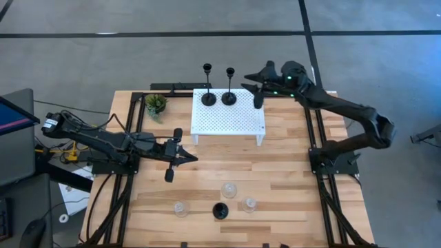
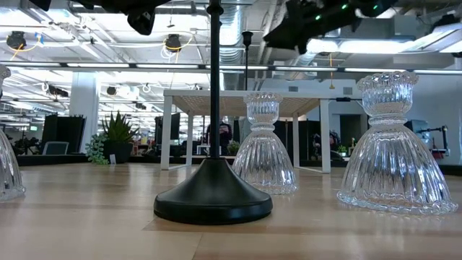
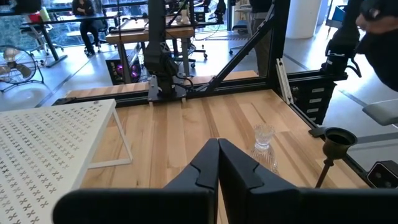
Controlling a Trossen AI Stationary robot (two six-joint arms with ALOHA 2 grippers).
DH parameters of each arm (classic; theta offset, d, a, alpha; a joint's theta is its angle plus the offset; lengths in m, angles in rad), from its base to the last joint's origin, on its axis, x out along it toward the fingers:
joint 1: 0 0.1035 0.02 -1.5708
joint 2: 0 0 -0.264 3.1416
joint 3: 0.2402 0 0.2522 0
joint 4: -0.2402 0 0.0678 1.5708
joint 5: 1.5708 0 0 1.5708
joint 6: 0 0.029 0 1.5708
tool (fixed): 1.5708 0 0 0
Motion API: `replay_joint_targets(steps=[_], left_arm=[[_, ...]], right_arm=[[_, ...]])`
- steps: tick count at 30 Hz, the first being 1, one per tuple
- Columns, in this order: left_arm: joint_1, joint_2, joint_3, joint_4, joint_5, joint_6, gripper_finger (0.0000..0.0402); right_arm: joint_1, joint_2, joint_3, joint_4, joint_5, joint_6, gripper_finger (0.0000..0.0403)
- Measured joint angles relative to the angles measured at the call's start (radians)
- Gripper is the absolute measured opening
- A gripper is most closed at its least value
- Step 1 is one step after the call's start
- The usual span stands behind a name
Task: Pick & Place candle stick holders
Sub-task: Put the black candle holder on the shelf
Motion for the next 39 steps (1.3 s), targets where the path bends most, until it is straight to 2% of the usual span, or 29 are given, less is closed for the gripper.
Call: replay_joint_targets(steps=[6, 10, 15, 19, 24, 33, 39], left_arm=[[0.0, 0.0, 0.0, 0.0, 0.0, 0.005, 0.0007], [0.0, 0.0, 0.0, 0.0, 0.0, 0.052, 0.0005], [0.0, 0.0, 0.0, 0.0, 0.0, 0.084, 0.0007], [0.0, 0.0, 0.0, 0.0, 0.0, 0.086, 0.0006], [0.0, 0.0, -0.002, -0.009, 0.0, 0.086, 0.0005], [0.0, 0.0, -0.092, 0.001, 0.011, 0.084, 0.0005], [0.0, 0.0, -0.168, 0.111, 0.188, 0.087, 0.0006]], right_arm=[[0.015, -0.152, 0.0, -0.195, -0.001, -0.003, 0.015], [0.039, -0.243, 0.0, -0.339, -0.004, -0.005, 0.0102], [0.095, -0.319, 0.0, -0.483, -0.003, -0.006, 0.0016], [0.17, -0.353, 0.0, -0.554, 0.004, -0.021, 0.0011], [0.288, -0.383, -0.035, -0.55, 0.105, -0.023, 0.0003], [0.472, -0.474, -0.24, -0.382, 0.299, 0.029, 0.0], [0.541, -0.548, -0.377, -0.249, 0.358, 0.091, 0.0]])
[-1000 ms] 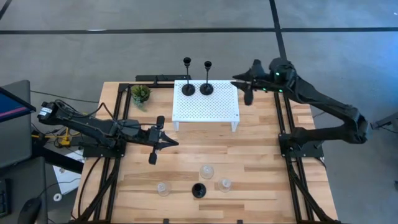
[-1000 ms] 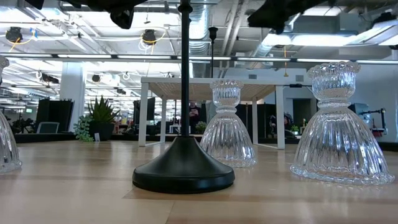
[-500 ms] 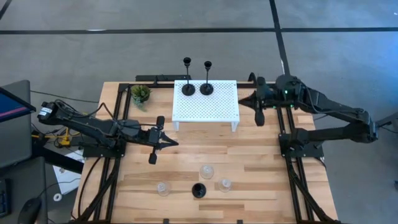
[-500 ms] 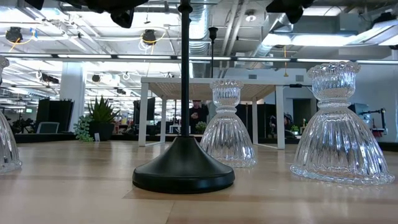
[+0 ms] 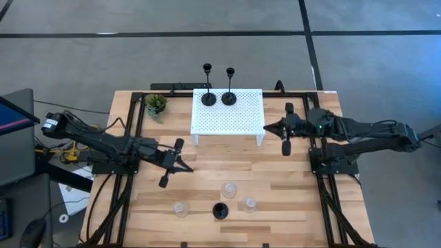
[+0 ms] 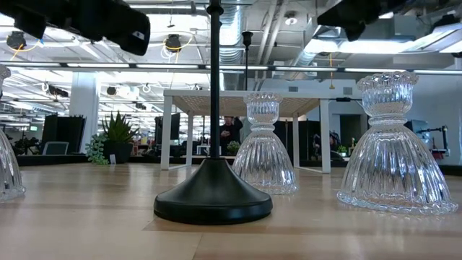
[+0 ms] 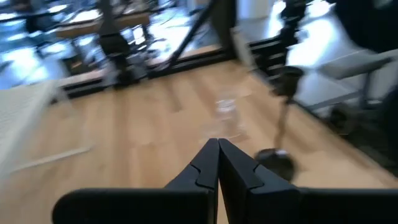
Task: Pick & Place candle stick holders
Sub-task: Put the black candle holder on the shelf
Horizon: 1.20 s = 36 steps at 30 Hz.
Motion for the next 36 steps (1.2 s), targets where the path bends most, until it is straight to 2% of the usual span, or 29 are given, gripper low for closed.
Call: replay_joint_targets(steps=[4, 10, 19, 31, 36], left_arm=[[0.0, 0.0, -0.029, 0.057, 0.076, 0.0, 0.0005], [-0.002, 0.046, -0.054, 0.15, 0.089, 0.0, 0.0005], [-0.008, 0.161, -0.053, 0.278, 0.123, -0.026, 0.0005], [-0.079, 0.149, -0.053, 0.285, 0.122, -0.064, 0.0004], [-0.116, 0.215, -0.052, 0.309, 0.068, -0.063, 0.0004]], right_arm=[[0.044, -0.03, -0.068, 0.08, 0.046, 0.031, 0.0], [0.117, -0.036, -0.118, 0.17, 0.065, 0.051, 0.0], [0.236, -0.034, -0.133, 0.204, 0.203, 0.064, 0.0], [0.38, -0.014, -0.134, 0.212, 0.324, 0.073, 0.0], [0.411, 0.028, -0.135, 0.225, 0.339, 0.097, 0.0]])
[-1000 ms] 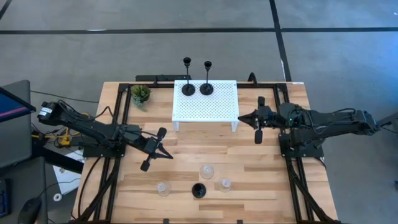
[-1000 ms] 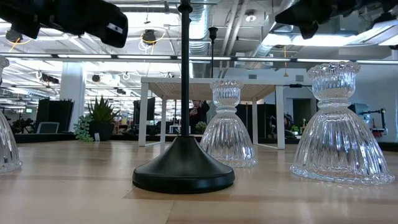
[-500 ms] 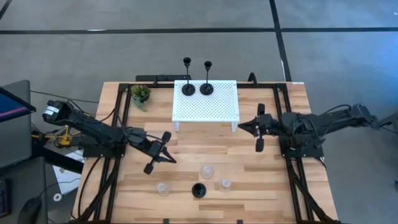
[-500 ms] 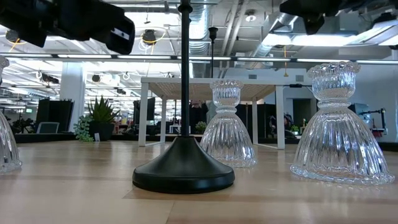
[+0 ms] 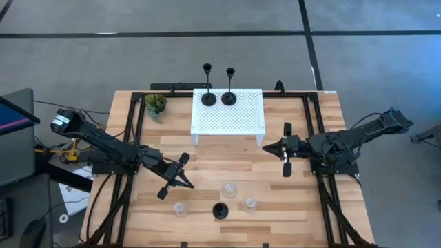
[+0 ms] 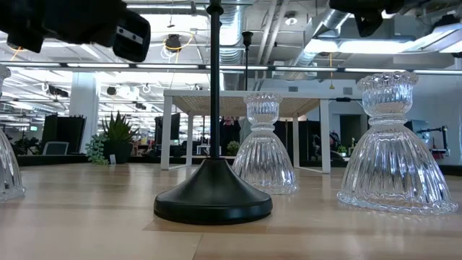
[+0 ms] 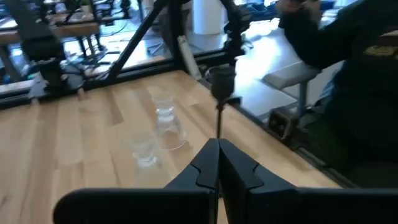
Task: Pick & Place candle stick holders
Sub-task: Put the black candle holder on the shelf
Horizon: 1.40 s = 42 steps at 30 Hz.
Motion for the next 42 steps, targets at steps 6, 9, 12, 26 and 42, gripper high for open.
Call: replay_joint_targets(steps=[6, 9, 12, 26, 42], left_arm=[[-0.003, 0.161, 0.001, 0.183, 0.014, 0.038, 0.0004], [-0.004, 0.235, 0.003, 0.249, 0.048, 0.034, 0.0004], [-0.004, 0.302, 0.037, 0.259, 0.062, 0.028, 0.0004], [0.028, 0.493, 0.211, 0.242, 0.159, -0.054, 0.0004], [0.022, 0.493, 0.27, 0.08, 0.131, -0.072, 0.0004]], right_arm=[[0.013, 0.049, 0.0, 0.03, 0.034, 0.002, 0.0], [0.013, 0.062, 0.0, 0.04, 0.034, 0.002, 0.0], [0.013, 0.063, 0.0, 0.043, 0.034, 0.002, 0.0], [0.013, 0.062, 0.0, 0.071, 0.033, 0.001, 0.0], [0.013, 0.062, 0.0, 0.065, 0.033, 0.001, 0.0]])
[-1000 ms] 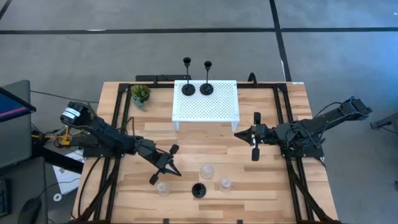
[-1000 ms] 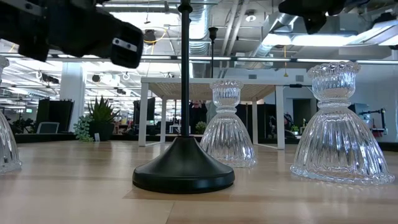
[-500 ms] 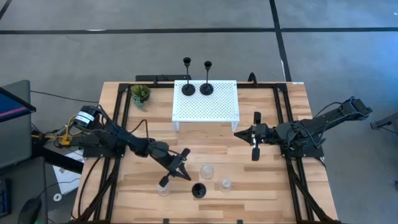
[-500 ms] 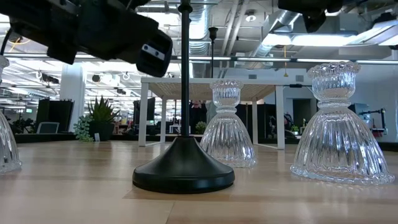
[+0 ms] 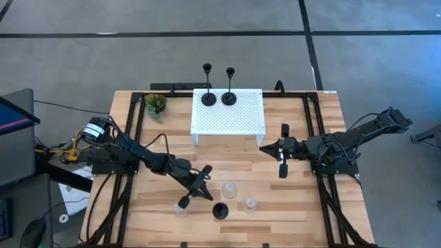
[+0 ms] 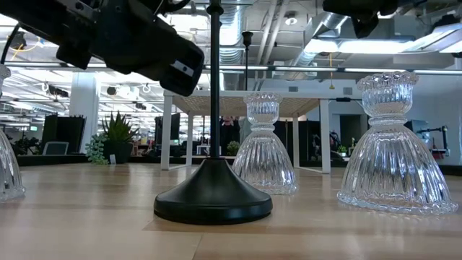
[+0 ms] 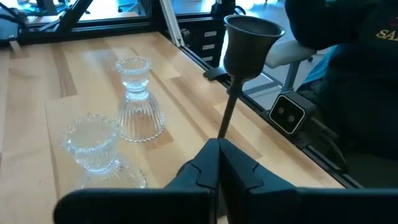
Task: Pick & Place candle stick holders
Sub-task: Put the black candle holder on the shelf
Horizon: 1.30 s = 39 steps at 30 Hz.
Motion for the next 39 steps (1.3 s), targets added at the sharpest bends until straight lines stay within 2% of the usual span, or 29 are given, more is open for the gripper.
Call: replay_joint_targets(steps=[7, 14, 22, 30, 39], left_arm=[[-0.001, 0.018, 0.002, -0.002, 0.002, 0.017, 0.0004], [-0.016, 0.098, 0.058, 0.0, 0.013, 0.022, 0.0004], [-0.015, 0.091, 0.073, 0.008, 0.013, 0.021, 0.0019], [-0.024, 0.091, 0.072, 0.02, 0.004, 0.019, 0.0079], [-0.064, 0.094, 0.074, 0.053, -0.09, 0.019, 0.0153]], right_arm=[[0.0, 0.0, 0.0, 0.003, 0.0, 0.0, 0.0], [0.0, 0.0, 0.001, 0.006, 0.0, -0.002, 0.0], [0.0, 0.0, 0.001, -0.001, -0.003, 0.0, 0.0], [0.0, 0.0, 0.001, -0.001, -0.003, 0.0, 0.0], [0.0, 0.0, 0.001, -0.001, -0.003, 0.0, 0.0]])
